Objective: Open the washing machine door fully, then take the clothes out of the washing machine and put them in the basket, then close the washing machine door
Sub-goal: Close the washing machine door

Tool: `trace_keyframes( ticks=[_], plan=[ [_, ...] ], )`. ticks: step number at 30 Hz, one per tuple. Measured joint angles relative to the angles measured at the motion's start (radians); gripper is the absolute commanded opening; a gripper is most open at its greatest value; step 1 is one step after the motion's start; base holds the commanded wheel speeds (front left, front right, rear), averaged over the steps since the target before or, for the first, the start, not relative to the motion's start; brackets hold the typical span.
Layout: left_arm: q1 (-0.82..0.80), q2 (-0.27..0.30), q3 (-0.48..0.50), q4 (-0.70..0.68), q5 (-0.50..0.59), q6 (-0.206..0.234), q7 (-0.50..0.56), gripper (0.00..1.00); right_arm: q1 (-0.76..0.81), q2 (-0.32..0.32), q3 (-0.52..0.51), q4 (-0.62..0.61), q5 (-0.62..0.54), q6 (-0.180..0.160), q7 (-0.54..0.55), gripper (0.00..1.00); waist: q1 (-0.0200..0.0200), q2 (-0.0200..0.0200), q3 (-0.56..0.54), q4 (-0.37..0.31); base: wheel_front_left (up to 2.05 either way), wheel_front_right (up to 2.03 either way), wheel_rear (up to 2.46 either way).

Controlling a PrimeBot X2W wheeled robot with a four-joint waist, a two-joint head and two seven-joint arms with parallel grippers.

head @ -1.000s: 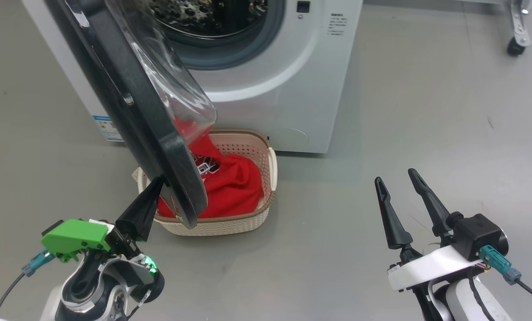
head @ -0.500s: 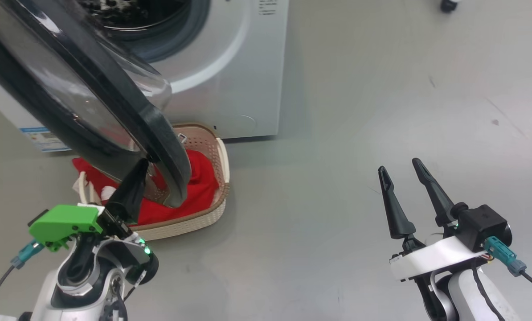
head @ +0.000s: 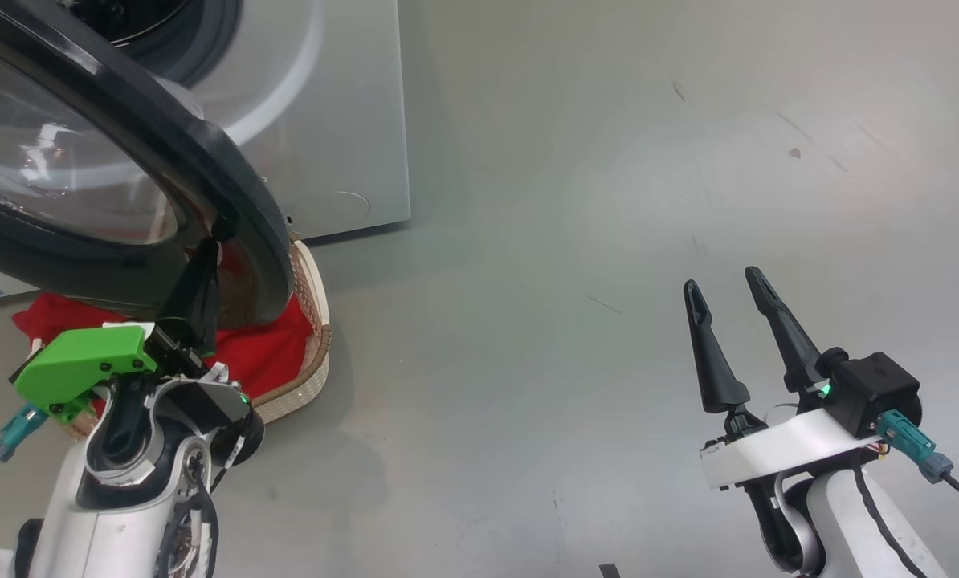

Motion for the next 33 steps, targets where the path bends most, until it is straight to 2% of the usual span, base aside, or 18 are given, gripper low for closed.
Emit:
trace_keyframes(
  ticks=[10, 23, 33],
  plan=[
    [-0.065, -0.002, -0.002, 0.067, 0.001, -0.044, -0.064, 0.0, 0.0, 0.001, -0.023, 0.005, 0.001, 0.0, 0.0, 1.0, 0.0, 0.0, 0.019, -0.057, 0.0, 0.0, 0.0],
    [-0.153, -0.002, -0.051, 0.147, -0.036, -0.088, -0.116, 0.0, 0.0, 0.001, -0.019, 0.007, 0.001, 0.001, 0.0, 1.0, 0.0, 0.0, 0.019, -0.051, 0.0, 0.0, 0.0],
    [-0.161, -0.004, -0.101, 0.226, -0.037, -0.128, -0.104, 0.0, 0.0, 0.008, -0.04, 0.018, 0.001, 0.001, 0.0, 1.0, 0.0, 0.0, -0.004, -0.04, 0.0, 0.0, 0.0]
  ],
)
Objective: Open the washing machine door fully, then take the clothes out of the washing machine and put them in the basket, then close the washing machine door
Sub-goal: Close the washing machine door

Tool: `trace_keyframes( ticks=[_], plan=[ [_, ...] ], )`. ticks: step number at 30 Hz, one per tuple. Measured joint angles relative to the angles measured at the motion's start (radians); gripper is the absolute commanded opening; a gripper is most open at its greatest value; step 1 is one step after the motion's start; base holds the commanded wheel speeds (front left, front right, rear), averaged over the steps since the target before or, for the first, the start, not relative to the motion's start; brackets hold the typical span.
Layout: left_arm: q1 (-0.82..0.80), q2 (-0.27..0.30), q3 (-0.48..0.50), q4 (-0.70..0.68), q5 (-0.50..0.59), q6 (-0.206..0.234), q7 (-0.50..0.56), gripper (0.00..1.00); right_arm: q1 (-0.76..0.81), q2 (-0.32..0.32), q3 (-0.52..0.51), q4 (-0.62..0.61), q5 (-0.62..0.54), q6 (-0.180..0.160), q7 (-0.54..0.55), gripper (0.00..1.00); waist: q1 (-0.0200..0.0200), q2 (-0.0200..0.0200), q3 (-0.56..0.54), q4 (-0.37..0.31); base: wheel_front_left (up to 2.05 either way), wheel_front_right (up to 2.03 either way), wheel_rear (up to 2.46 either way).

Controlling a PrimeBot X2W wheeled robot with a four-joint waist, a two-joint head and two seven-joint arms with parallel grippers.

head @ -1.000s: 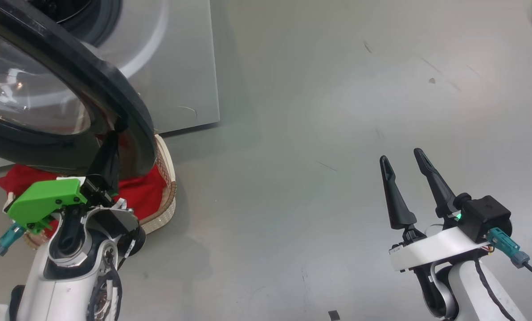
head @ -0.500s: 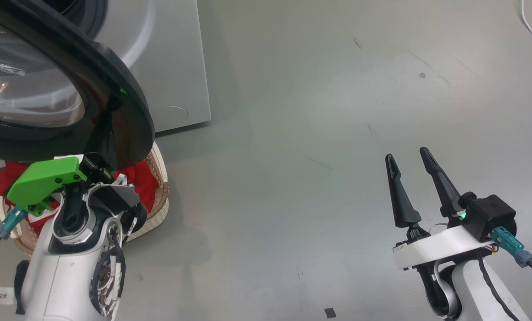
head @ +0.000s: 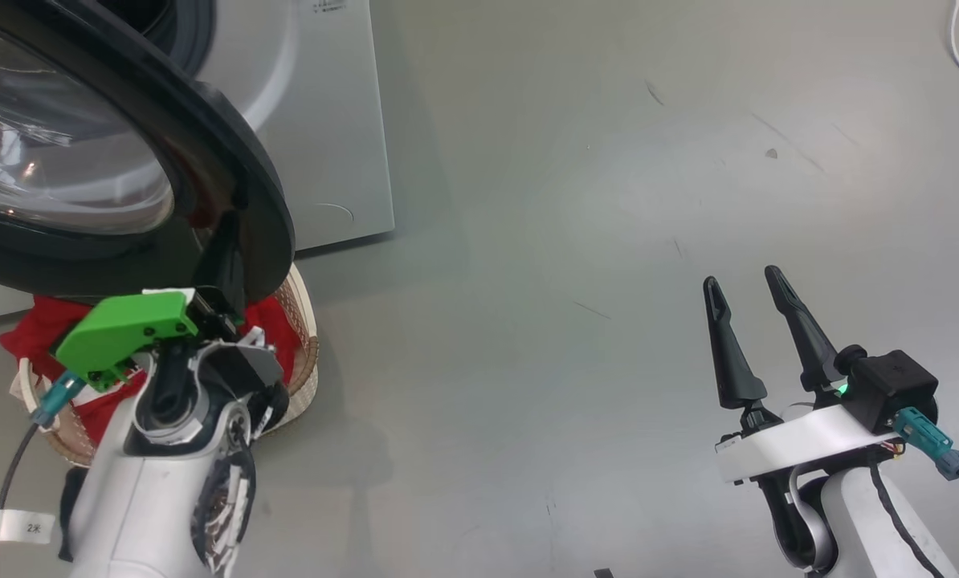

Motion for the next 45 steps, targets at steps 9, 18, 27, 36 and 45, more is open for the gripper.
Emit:
trace_keyframes(
  ticks=[9, 18, 27, 36, 45],
  plan=[
    [0.114, 0.06, -0.194, 0.098, 0.23, -0.039, 0.034, 0.0, 0.011, -0.004, -0.037, 0.009, -0.005, 0.0, 0.0, 1.0, 0.0, 0.0, -0.074, 0.045, 0.0, 0.0, 0.0],
    [0.129, 0.203, -0.376, 0.104, 0.604, -0.064, -0.058, 0.0, 0.068, -0.012, -0.057, 0.012, -0.011, -0.001, 0.0, 1.0, 0.0, 0.0, -0.143, 0.124, 0.0, 0.0, 0.0],
    [0.131, 0.259, -0.427, 0.092, 0.826, -0.041, -0.17, 0.0, 0.098, -0.011, -0.059, 0.002, -0.019, -0.002, 0.0, 1.0, 0.0, 0.0, -0.195, 0.219, 0.0, 0.0, 0.0],
    [0.145, 0.287, -0.406, 0.019, 0.994, 0.025, -0.178, 0.0, 0.106, -0.005, -0.054, -0.01, -0.026, -0.002, 0.0, 1.0, 0.0, 0.0, -0.229, 0.291, 0.0, 0.0, 0.0],
    [0.231, 0.269, -0.265, -0.101, 1.153, 0.087, -0.178, 0.0, 0.107, 0.001, -0.041, -0.014, -0.034, -0.002, 0.0, 1.0, 0.0, 0.0, -0.248, 0.31, 0.0, 0.0, 0.0]
  ],
)
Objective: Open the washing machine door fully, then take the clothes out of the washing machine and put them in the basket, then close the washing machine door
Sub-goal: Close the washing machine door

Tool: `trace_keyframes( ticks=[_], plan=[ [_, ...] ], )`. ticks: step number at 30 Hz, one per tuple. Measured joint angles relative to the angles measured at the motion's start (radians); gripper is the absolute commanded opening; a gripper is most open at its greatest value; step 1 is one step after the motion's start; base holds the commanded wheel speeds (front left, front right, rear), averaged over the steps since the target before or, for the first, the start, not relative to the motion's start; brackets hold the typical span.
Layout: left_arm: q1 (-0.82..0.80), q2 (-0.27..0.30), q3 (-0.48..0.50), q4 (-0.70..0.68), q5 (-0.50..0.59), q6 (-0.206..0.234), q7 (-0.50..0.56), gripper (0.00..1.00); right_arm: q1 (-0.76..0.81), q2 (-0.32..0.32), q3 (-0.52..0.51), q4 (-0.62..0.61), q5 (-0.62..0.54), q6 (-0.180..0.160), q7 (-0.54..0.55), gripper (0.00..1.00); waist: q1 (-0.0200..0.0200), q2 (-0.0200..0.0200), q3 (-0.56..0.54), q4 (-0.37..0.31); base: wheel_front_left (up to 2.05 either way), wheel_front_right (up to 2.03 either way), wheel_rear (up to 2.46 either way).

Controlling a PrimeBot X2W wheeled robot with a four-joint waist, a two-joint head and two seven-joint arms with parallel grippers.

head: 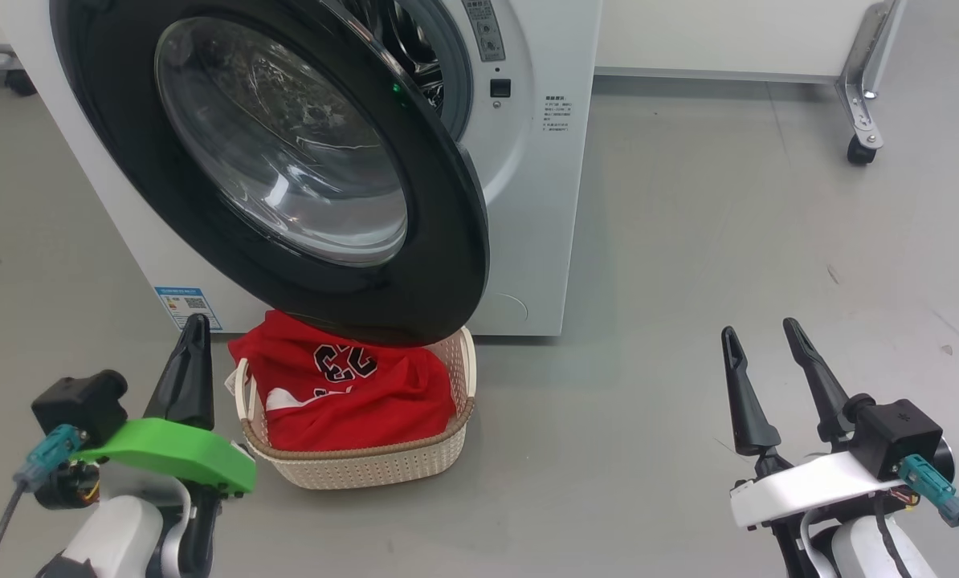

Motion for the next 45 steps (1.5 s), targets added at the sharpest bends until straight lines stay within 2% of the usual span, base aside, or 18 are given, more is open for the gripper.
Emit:
trace_keyframes(
  ticks=[8, 10, 11, 12, 18, 30, 45],
  plan=[
    [0.084, -0.026, 0.043, -0.103, 0.144, 0.012, 0.0, 0.0, 0.016, 0.002, 0.008, -0.001, -0.005, 0.0, 0.0, 1.0, 0.0, 0.0, -0.008, -0.001, 0.0, 0.0, 0.0],
    [0.109, -0.03, 0.047, -0.121, 0.183, 0.017, 0.0, 0.44, 0.018, 0.002, 0.009, -0.001, -0.005, 0.0, 0.0, 1.0, 0.0, 0.0, -0.009, -0.003, 0.0, 0.0, 0.0],
    [0.12, -0.03, 0.047, -0.127, 0.203, 0.017, 0.0, 0.85, 0.018, 0.003, 0.009, -0.001, -0.005, 0.0, 0.0, 1.0, 0.0, 0.0, -0.01, -0.003, 0.0, 0.0, 0.0],
    [0.13, -0.03, 0.046, -0.131, 0.225, 0.018, 0.0, 1.0, 0.018, 0.003, 0.009, -0.001, -0.005, 0.0, 0.0, 1.0, 0.0, 0.0, -0.011, -0.004, 0.0, 0.0, 0.0],
    [0.185, -0.04, 0.027, -0.159, 0.288, 0.021, 0.0, 1.0, 0.018, 0.009, 0.008, -0.002, -0.005, 0.0, 0.0, 1.0, 0.0, 0.0, -0.013, -0.004, 0.0, 0.0, 0.0],
    [0.237, -0.073, 0.043, -0.192, 0.344, 0.025, 0.0, 1.0, 0.021, 0.012, 0.008, -0.003, -0.005, 0.0, 0.0, 1.0, 0.0, 0.0, -0.01, -0.002, 0.0, 0.0, 0.0],
    [0.263, -0.102, 0.061, -0.218, 0.371, 0.025, 0.0, 1.0, 0.022, 0.013, 0.008, -0.004, -0.006, 0.001, 0.0, 1.0, 0.0, 0.0, -0.007, -0.005, 0.0, 0.0, 0.0]
  ],
)
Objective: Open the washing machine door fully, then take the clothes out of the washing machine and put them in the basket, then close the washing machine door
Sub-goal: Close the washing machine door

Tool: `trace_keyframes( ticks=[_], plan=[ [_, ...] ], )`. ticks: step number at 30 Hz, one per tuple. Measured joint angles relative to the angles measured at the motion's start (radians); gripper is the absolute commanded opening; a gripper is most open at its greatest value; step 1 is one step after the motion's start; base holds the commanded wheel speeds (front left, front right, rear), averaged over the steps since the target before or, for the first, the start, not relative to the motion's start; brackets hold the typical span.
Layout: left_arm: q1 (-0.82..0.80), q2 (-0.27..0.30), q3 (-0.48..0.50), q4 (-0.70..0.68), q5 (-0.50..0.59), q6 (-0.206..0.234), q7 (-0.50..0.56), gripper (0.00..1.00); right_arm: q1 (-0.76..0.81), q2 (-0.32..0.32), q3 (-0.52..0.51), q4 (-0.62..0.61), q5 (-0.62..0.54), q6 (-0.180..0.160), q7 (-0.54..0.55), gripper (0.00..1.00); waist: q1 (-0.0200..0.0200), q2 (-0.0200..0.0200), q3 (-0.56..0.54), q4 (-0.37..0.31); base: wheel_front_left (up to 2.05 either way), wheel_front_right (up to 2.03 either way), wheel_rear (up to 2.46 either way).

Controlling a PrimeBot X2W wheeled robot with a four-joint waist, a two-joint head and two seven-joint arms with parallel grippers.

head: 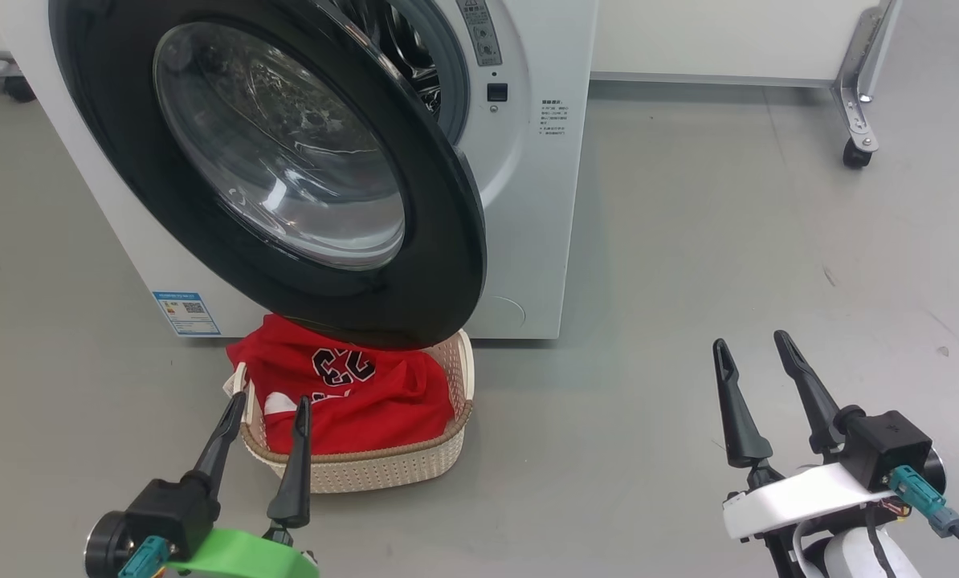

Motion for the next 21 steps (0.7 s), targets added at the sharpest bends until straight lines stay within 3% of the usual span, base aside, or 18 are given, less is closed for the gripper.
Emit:
trace_keyframes(
  ticks=[17, 18, 19, 20, 21],
  plan=[
    [0.018, -0.029, 0.022, -0.003, 0.034, -0.01, 0.0, 1.0, 0.001, 0.0, -0.002, -0.001, -0.007, 0.0, 0.0, 1.0, 0.0, 0.0, 0.001, 0.004, 0.0, 0.0, 0.0],
    [0.019, -0.03, 0.022, -0.003, 0.035, -0.012, 0.0, 1.0, 0.002, 0.0, -0.003, -0.002, -0.007, 0.0, 0.0, 0.85, 0.0, 0.0, 0.002, 0.005, 0.0, 0.0, 0.0],
    [0.019, -0.033, 0.02, -0.004, 0.035, -0.017, 0.0, 1.0, 0.004, -0.001, -0.004, -0.006, -0.007, 0.0, 0.0, 0.32, 0.0, 0.0, 0.003, 0.007, 0.0, 0.0, 0.0],
    [0.019, -0.035, 0.02, -0.005, 0.035, -0.018, 0.0, 1.0, 0.007, -0.004, -0.003, -0.011, -0.008, 0.0, 0.0, 0.0, 0.0, 0.0, 0.005, 0.009, 0.0, 0.0, 0.0],
    [0.019, -0.037, 0.02, -0.006, 0.036, -0.018, 0.0, 1.0, 0.008, -0.007, -0.001, -0.016, -0.011, 0.0, 0.0, 0.0, 0.0, 0.0, 0.008, 0.011, 0.0, 0.0, 0.0]
  ],
)
